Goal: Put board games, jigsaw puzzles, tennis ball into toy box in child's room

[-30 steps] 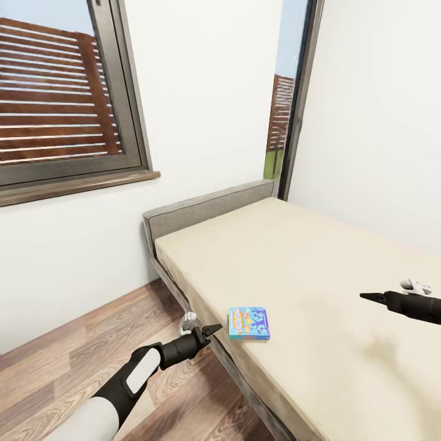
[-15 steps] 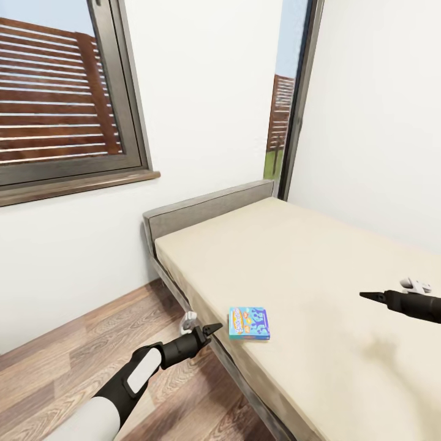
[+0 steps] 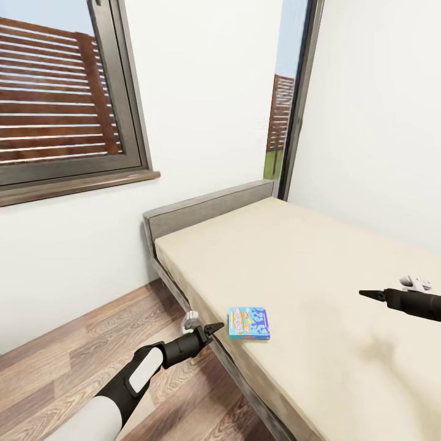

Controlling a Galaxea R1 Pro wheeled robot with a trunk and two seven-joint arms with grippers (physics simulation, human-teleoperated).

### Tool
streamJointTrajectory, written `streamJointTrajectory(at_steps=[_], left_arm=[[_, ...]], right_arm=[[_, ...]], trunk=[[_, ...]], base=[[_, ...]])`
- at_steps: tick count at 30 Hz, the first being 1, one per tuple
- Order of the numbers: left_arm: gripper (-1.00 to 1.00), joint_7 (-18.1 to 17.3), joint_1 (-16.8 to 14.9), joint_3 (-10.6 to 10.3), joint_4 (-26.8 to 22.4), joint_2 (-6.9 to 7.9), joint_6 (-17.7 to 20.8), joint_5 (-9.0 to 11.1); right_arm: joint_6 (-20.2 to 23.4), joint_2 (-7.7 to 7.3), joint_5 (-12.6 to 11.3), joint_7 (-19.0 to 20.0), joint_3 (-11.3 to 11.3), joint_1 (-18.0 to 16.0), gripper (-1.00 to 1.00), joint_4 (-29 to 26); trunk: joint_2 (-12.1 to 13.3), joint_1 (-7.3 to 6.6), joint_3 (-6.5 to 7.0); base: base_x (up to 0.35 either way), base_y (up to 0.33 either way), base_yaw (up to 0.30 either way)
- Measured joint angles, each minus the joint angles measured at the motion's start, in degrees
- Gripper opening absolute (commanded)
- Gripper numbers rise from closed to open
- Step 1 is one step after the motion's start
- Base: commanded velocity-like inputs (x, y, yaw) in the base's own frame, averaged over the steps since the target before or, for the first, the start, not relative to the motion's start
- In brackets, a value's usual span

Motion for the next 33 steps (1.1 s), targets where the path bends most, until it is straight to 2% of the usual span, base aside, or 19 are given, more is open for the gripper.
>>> streamJointTrajectory(at_steps=[33], left_arm=[[1.00,-0.39,-0.50,0.09,0.00,-0.16,-0.01,0.41]], right_arm=[[0.00,0.29,0.07,0.01,0.01,0.03,1.00,-0.23]], trunk=[[0.00,0.00,0.00]], base=[[0.000,0.000,0.000]])
